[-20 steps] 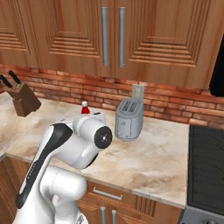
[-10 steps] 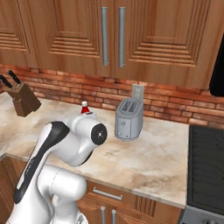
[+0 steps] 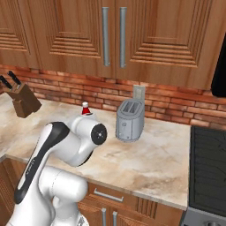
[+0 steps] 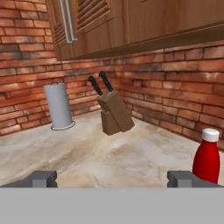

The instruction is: Move the drinks to the dining counter.

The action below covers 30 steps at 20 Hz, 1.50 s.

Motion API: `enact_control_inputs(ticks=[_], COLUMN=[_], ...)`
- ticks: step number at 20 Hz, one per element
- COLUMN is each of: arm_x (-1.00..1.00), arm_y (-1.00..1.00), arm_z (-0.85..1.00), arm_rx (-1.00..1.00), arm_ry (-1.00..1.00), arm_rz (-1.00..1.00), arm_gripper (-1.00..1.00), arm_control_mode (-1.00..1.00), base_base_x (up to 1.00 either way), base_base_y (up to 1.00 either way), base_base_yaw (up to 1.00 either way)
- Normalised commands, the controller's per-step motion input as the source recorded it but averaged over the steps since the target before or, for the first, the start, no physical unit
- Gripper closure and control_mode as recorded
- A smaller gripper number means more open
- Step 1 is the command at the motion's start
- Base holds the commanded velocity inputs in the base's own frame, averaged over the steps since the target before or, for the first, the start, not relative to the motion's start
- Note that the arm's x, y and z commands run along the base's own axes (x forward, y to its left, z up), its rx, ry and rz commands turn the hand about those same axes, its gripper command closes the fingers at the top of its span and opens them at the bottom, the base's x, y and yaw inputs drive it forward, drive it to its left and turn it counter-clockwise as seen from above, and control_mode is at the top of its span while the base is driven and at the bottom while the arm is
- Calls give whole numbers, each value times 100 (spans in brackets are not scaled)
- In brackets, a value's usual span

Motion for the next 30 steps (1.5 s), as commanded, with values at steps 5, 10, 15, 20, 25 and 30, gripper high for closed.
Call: enact_control_inputs(ticks=[5,10,15,20,25,30], arm_x=[25,36,20,8,16,21], arm_y=[14,26,2,-7,-6,0], arm_z=[-16,-18,-13,-9,-12,-14], arm_rx=[3,6,7,9,10,8], arm_ry=[0,0,0,-4,-6,-7], arm_rz=[0,0,0,0,0,0], arm_gripper=[-100,-100,-100,-100,-100,-100], arm_control_mode=[-100,-100,-100,-100,-100,-100], base_base_x=[0,0,0,0,0,0], base_base_y=[0,0,0,0,0,0], base_base_yaw=[0,0,0,0,0,0])
